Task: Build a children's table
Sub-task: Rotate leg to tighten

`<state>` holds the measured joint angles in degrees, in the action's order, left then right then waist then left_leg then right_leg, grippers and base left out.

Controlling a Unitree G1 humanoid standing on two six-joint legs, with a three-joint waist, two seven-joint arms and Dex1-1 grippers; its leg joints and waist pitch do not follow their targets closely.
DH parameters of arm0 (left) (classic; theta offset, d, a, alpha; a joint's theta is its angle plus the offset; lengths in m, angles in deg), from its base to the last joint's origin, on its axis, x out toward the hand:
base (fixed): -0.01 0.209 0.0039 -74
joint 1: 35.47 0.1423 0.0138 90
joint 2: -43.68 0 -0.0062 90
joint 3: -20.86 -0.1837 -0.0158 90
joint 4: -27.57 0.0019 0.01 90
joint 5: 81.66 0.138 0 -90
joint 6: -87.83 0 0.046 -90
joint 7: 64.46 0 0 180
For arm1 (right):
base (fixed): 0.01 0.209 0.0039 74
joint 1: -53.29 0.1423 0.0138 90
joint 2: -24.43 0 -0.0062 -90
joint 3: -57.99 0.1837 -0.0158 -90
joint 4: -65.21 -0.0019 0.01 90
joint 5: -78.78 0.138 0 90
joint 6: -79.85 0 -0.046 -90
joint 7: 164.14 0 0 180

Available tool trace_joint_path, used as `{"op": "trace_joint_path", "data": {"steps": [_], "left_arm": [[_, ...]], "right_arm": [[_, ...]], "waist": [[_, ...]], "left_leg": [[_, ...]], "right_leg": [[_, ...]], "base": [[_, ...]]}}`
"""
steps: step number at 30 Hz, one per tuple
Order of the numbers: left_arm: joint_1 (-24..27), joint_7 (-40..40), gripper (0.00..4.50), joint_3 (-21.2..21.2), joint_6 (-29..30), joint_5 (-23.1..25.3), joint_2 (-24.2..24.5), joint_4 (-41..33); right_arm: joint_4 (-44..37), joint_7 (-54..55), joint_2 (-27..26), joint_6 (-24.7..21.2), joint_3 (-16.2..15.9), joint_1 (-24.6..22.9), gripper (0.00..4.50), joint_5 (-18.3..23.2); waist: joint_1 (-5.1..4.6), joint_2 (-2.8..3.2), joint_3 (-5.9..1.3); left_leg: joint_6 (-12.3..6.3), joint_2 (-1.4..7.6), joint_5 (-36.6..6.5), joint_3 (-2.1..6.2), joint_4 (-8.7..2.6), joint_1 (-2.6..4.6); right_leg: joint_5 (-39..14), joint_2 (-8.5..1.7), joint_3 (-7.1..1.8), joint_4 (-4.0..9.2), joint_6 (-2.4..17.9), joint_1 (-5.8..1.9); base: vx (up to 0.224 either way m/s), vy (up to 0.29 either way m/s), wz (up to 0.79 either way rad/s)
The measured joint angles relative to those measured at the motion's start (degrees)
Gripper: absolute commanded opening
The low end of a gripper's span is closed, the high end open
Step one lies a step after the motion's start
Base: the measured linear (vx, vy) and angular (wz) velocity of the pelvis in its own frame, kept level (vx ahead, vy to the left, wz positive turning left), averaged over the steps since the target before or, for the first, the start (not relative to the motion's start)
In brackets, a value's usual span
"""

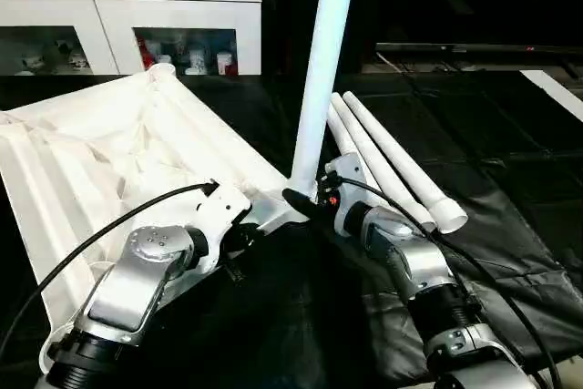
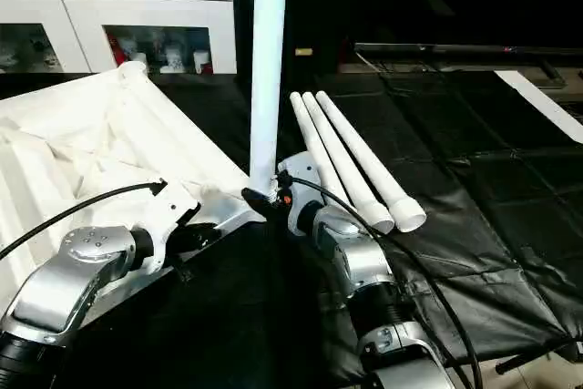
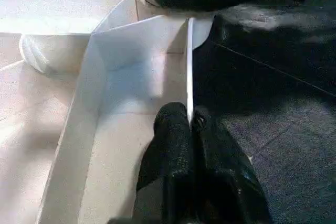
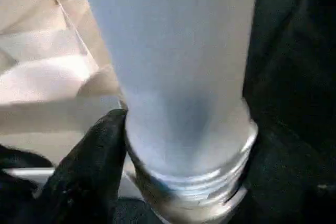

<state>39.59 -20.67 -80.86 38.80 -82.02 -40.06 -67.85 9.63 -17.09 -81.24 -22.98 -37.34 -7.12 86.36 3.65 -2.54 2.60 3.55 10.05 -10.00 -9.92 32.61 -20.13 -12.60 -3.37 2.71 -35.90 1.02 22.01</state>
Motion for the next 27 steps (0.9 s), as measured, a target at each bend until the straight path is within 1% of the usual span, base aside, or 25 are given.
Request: {"op": "trace_joint_path", "data": {"steps": [4,6,7,8,10,11,13,15,17,20,22,23,25,27], "left_arm": [[-0.71,0.58,0.0,-0.63,-0.54,-0.02,0.83,0.61],[-1.55,2.21,0.0,-1.37,-2.14,-0.32,1.44,1.94],[-1.58,2.83,0.0,-1.71,-2.79,-0.65,1.96,2.14],[-1.6,3.32,0.0,-1.74,-3.38,-0.84,2.27,2.38],[-1.78,3.7,0.0,-1.76,-3.85,-0.92,2.55,2.84],[-2.32,5.1,0.0,-2.29,-5.31,-0.98,3.33,3.76],[-3.74,9.23,0.0,-3.7,-9.26,-1.19,6.03,6.13],[-4.46,13.05,0.0,-3.94,-13.18,-1.12,8.71,8.42],[-5.35,15.77,0.0,-4.43,-15.84,-0.99,9.99,10.18],[-6.02,19.24,0.0,-5.55,-18.74,-1.05,11.23,11.44],[-6.35,21.04,0.0,-6.12,-20.25,-1.09,11.99,12.11],[-7.03,22.57,0.0,-6.7,-21.46,-1.14,12.59,13.0],[-7.72,24.65,0.0,-7.19,-22.88,-1.13,13.42,14.16],[-8.47,27.28,0.0,-7.67,-25.23,-1.18,13.8,15.74]], "right_arm": [[-0.41,-0.6,0.46,0.61,-0.11,-0.3,4.07,-0.01],[-2.33,-3.22,2.25,1.04,-0.64,-1.93,4.33,0.07],[-3.2,-4.45,2.93,1.11,-0.87,-2.69,4.33,0.21],[-3.88,-5.27,3.34,1.1,-0.98,-3.13,4.47,0.32],[-4.04,-6.0,3.61,1.0,-1.23,-3.15,4.47,0.32],[-5.17,-7.0,4.97,0.97,-1.2,-3.84,4.47,0.59],[-8.86,-11.43,8.71,0.97,-1.58,-6.25,4.47,1.87],[-11.55,-15.79,12.5,0.99,-1.57,-7.37,4.47,2.7],[-13.72,-18.83,14.62,1.0,-1.55,-7.44,4.47,3.3],[-16.97,-24.22,17.75,0.75,-2.44,-7.63,4.47,4.08],[-18.64,-26.72,19.58,0.18,-2.6,-8.09,4.47,4.42],[-19.64,-28.63,20.9,-0.75,-2.89,-8.5,4.47,5.29],[-20.84,-30.97,22.34,-1.65,-3.14,-9.0,4.47,6.21],[-21.17,-33.49,23.87,-2.01,-4.31,-9.06,4.47,6.39]], "waist": [[0.17,-0.06,0.04],[0.87,-0.09,0.07],[1.2,-0.09,0.08],[1.38,-0.07,0.09],[1.45,-0.06,0.09],[1.62,-0.07,0.13],[2.37,0.0,0.28],[2.8,0.08,0.33],[2.86,0.06,0.33],[2.99,0.08,0.33],[3.16,0.07,0.33],[3.32,0.07,0.33],[3.35,0.12,0.34],[3.39,0.13,0.33]], "left_leg": [[0.01,0.0,-0.01,0.0,-0.01,-0.03],[0.01,0.0,-0.01,0.02,-0.03,-0.07],[0.01,0.0,-0.02,0.02,-0.05,-0.06],[0.02,0.0,-0.03,0.02,-0.06,-0.06],[0.03,0.0,-0.02,0.02,-0.08,-0.04],[0.03,0.0,-0.02,0.03,-0.09,-0.05],[0.03,0.0,-0.02,0.03,-0.08,-0.11],[0.02,0.0,-0.02,0.02,-0.07,-0.12],[0.02,0.0,-0.02,0.02,-0.07,-0.13],[-0.02,0.0,-0.05,0.02,-0.08,-0.18],[-0.04,0.0,-0.06,0.02,-0.08,-0.2],[-0.04,0.0,-0.06,0.02,-0.08,-0.21],[-0.04,0.0,-0.06,0.02,-0.07,-0.2],[-0.04,0.0,-0.06,0.02,-0.04,-0.19]], "right_leg": [[0.01,0.0,0.01,0.03,0.02,0.0],[0.01,0.0,0.03,0.09,0.01,0.0],[0.0,0.0,0.02,0.11,0.0,-0.01],[0.0,0.01,0.02,0.11,0.0,-0.01],[0.0,0.02,0.03,0.09,0.01,0.0],[0.0,0.02,0.05,0.1,0.01,0.0],[-0.02,0.02,0.05,0.13,-0.03,-0.02],[-0.02,0.02,0.03,0.18,-0.03,-0.04],[-0.01,0.02,0.03,0.18,-0.03,-0.05],[-0.02,0.01,0.04,0.24,-0.03,-0.05],[-0.02,0.01,0.05,0.26,-0.04,-0.05],[-0.02,0.01,0.05,0.27,-0.04,-0.05],[-0.02,0.01,0.05,0.27,-0.03,-0.06],[-0.01,0.01,0.05,0.23,-0.03,-0.07]], "base": [[0.0,0.0,0.0],[0.0,0.0,0.0],[0.0,0.0,0.0],[0.0,0.0,0.0],[0.0,0.0,0.0],[0.0,0.0,0.0],[0.0,0.0,0.0],[0.0,0.0,0.0],[0.0,0.0,0.0],[0.0,0.0,0.0],[0.0,0.0,0.0],[0.0,0.0,0.0],[0.0,0.0,0.0],[0.0,0.0,0.0]]}}
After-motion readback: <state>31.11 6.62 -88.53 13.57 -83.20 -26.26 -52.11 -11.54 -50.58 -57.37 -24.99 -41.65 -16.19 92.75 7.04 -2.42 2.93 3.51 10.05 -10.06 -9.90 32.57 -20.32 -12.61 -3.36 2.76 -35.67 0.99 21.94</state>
